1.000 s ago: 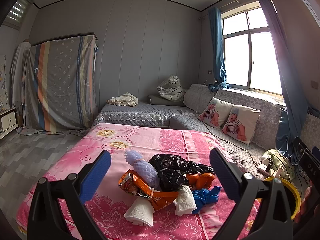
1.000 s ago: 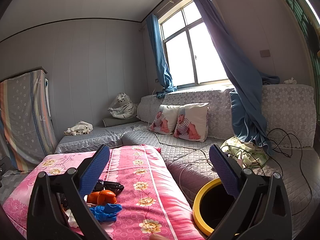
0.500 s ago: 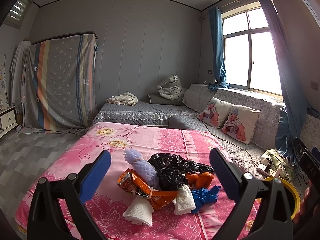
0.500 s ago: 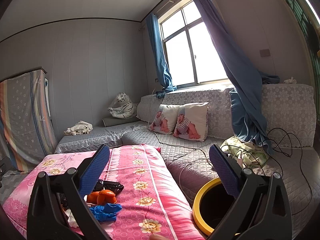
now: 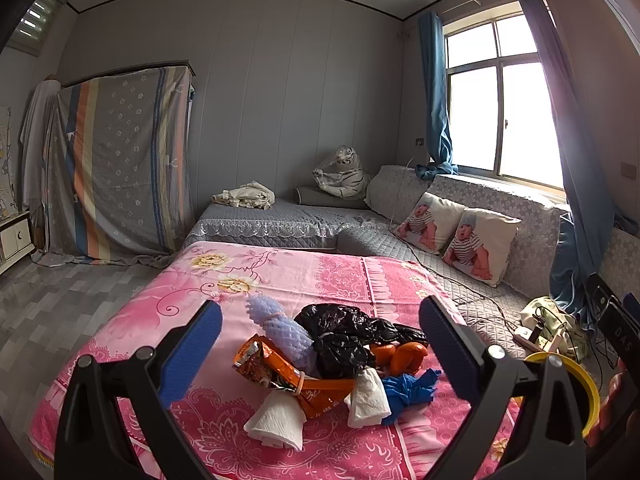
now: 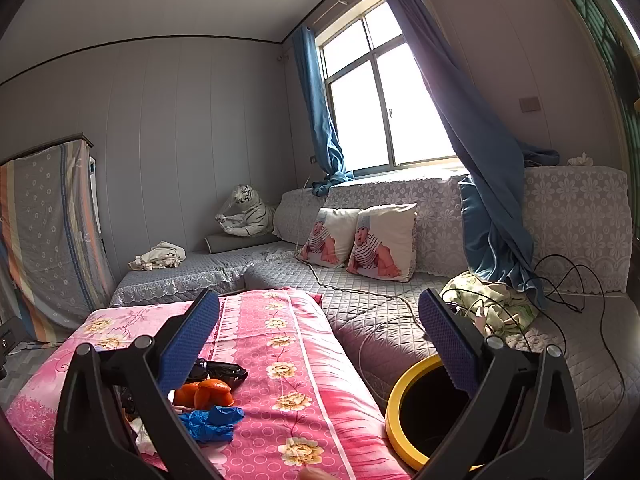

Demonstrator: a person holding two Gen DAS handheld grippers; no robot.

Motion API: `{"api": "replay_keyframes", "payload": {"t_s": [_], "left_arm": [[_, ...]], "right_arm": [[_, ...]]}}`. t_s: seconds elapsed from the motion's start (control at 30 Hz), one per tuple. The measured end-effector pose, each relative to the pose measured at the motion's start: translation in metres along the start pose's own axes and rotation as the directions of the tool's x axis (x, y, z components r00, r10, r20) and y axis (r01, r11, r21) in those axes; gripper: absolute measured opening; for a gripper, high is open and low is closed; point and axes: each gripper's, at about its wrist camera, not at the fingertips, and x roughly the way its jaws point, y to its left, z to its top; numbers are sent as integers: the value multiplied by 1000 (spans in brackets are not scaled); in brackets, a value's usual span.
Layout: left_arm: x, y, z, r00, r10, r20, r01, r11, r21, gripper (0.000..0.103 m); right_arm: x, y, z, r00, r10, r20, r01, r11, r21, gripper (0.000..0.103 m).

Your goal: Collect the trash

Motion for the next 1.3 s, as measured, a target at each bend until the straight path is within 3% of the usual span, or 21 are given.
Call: {"api": "replay_keyframes", "payload": {"t_s": [1.3], "left_arm": [[3,-1,2,1000,-1,-13,1,1000,1,95]], "right_arm": [[0,1,-3,1000,-1,2,1,1000,-3,95]]}}
